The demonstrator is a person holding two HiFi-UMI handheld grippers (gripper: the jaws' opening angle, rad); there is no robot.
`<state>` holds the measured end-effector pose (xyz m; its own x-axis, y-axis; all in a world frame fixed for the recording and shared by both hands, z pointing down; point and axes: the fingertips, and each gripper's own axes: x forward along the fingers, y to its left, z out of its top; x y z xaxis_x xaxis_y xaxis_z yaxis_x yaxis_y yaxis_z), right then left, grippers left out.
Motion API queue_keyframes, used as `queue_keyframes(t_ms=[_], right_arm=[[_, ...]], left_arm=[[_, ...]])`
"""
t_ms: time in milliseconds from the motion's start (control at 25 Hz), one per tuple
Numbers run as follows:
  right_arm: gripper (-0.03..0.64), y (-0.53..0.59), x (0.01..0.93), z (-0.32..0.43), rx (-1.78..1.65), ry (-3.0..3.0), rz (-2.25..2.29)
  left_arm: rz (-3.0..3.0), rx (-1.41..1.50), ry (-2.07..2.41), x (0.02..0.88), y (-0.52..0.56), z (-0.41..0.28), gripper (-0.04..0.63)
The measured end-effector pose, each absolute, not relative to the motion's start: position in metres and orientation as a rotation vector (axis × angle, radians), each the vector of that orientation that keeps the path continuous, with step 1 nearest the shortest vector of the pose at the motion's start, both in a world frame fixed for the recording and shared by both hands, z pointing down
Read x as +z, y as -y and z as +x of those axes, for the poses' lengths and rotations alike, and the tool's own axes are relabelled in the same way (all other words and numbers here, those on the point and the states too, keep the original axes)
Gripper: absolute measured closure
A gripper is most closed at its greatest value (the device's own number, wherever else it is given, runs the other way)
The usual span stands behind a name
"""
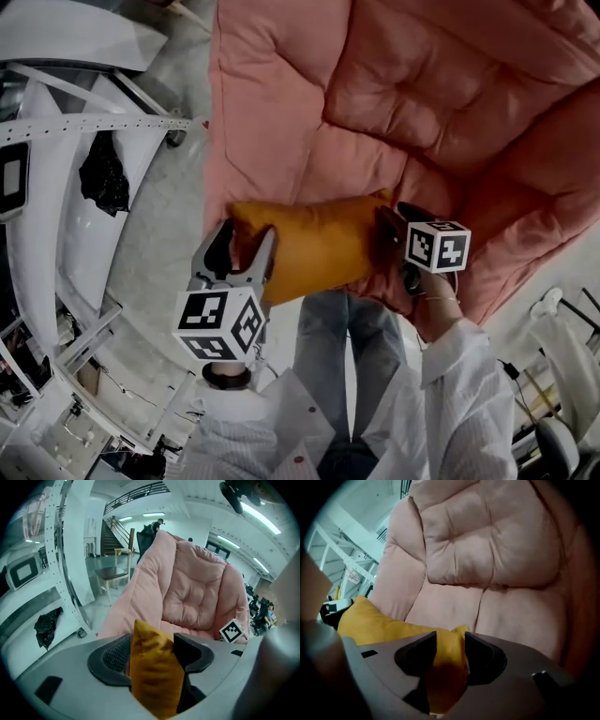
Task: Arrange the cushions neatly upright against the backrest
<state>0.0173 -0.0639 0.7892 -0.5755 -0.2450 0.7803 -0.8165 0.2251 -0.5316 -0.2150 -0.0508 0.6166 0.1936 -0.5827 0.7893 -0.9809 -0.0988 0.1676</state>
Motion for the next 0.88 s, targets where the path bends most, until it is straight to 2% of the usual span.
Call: queue_keyframes(t_ms=[200, 440, 600, 760, 880], right_arm=[[0.434, 0.056, 0.806, 0.019, 1.532, 1.897, 0.967], [0.428, 0.051, 0.82, 0.01, 1.696, 1.849, 0.901], [0.451, 0.05, 0.819, 0.006, 1.771, 1.853, 0.899], [0.531, 0.047, 0.814, 0.005, 1.726, 1.875, 0.907], [0.563, 0.046, 0.809, 0.006, 1.667, 1.887, 0.912]], left_arm=[[1.714, 0.657, 1.478, 0.625, 0.049, -0.219, 0.27], [1.706, 0.671, 1.466, 0.631, 0.05, -0.217, 0.273], [1.724, 0.681, 1.424, 0.632, 0.05, -0.21, 0.34], [1.756, 0.723, 1.4, 0.631, 0.047, -0.206, 0.397], [1.767, 0.738, 1.392, 0.628, 0.045, -0.203, 0.425]])
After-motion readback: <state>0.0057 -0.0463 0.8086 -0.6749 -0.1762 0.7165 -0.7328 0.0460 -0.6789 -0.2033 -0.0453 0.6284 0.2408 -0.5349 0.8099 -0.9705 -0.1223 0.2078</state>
